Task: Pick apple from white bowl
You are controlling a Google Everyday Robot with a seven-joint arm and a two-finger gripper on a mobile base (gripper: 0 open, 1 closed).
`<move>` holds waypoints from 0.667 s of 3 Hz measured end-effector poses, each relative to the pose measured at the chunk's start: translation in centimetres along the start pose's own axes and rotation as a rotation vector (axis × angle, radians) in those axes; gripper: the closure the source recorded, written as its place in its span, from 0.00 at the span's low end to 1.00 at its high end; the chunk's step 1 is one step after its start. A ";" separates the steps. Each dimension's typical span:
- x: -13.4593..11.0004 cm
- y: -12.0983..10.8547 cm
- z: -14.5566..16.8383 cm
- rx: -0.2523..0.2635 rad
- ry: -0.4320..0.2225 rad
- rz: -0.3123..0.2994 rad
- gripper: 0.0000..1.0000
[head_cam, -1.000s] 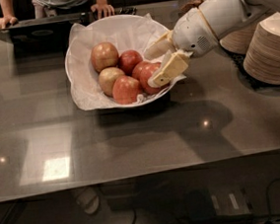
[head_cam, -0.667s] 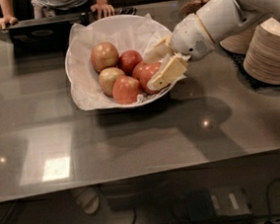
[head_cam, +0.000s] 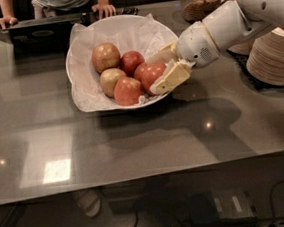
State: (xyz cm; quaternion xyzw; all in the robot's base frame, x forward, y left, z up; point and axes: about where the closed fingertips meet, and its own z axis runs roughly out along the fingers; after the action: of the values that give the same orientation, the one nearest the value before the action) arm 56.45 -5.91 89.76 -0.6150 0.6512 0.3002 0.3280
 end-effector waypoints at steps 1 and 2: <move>-0.3 0.0 -0.2 0.000 0.000 0.000 0.73; 0.2 0.0 -0.2 0.002 -0.020 0.018 0.96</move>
Offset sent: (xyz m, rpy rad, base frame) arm -0.0003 -0.0124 -0.0080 0.0543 0.0292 -0.0417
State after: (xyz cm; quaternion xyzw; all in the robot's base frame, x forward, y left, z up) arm 56.42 -6.18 89.69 -0.6057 0.6538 0.3087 0.3323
